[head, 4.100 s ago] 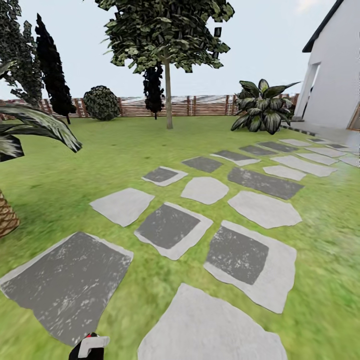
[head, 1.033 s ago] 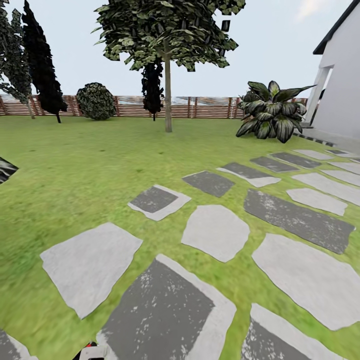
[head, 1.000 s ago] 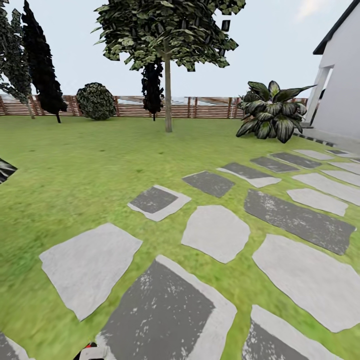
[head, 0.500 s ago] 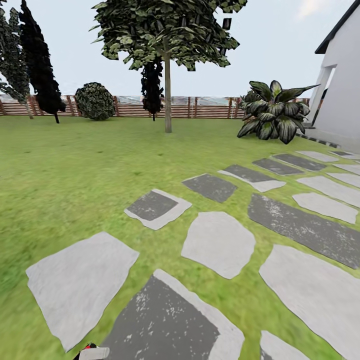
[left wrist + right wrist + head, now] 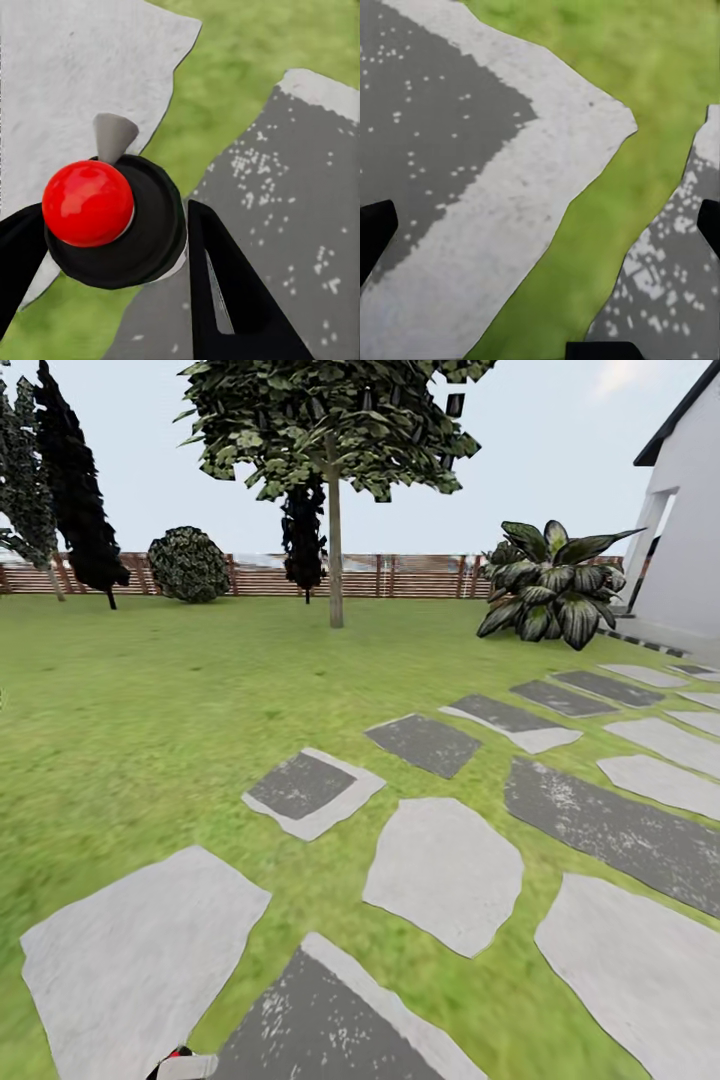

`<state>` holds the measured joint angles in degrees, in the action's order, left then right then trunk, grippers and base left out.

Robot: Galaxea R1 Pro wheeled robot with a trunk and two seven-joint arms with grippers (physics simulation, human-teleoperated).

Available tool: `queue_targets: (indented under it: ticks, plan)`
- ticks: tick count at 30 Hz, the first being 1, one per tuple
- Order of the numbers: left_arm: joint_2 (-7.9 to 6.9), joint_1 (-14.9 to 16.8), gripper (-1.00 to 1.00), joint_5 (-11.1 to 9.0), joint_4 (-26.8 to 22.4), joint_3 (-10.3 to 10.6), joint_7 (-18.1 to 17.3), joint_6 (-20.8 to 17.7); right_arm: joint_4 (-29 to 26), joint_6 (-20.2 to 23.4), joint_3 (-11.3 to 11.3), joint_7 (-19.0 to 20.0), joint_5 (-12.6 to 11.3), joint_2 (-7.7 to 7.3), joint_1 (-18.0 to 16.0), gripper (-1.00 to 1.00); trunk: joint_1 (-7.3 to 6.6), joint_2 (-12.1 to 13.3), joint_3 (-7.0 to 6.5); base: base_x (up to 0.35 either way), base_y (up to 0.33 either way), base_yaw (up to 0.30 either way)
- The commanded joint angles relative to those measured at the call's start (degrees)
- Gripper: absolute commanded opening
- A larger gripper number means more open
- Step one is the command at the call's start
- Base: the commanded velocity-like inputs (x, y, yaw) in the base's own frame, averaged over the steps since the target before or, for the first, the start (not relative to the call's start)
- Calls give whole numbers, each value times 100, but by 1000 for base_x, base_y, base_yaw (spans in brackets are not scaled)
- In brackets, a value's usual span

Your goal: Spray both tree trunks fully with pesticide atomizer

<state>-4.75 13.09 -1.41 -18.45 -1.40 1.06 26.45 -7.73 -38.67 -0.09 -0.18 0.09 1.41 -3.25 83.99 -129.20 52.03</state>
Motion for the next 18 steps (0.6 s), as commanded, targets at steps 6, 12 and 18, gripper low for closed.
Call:
queue_targets:
  ticks: [6, 12, 18]
  plan:
    - [0, 0, -100, 0, -1, 0, 0, 0, 0, 0, 0, 0, 0, 0, 0, 100, 0, 0, 0, 340, 0, 0]
    - [0, 0, -100, 0, -1, 0, 0, 0, 0, 0, 0, 0, 0, 0, 0, 100, 0, 0, 0, 340, 0, 0]
    - [0, 0, -100, 0, -1, 0, 0, 0, 0, 0, 0, 0, 0, -1, 0, 100, 0, 0, 0, 340, 0, 0]
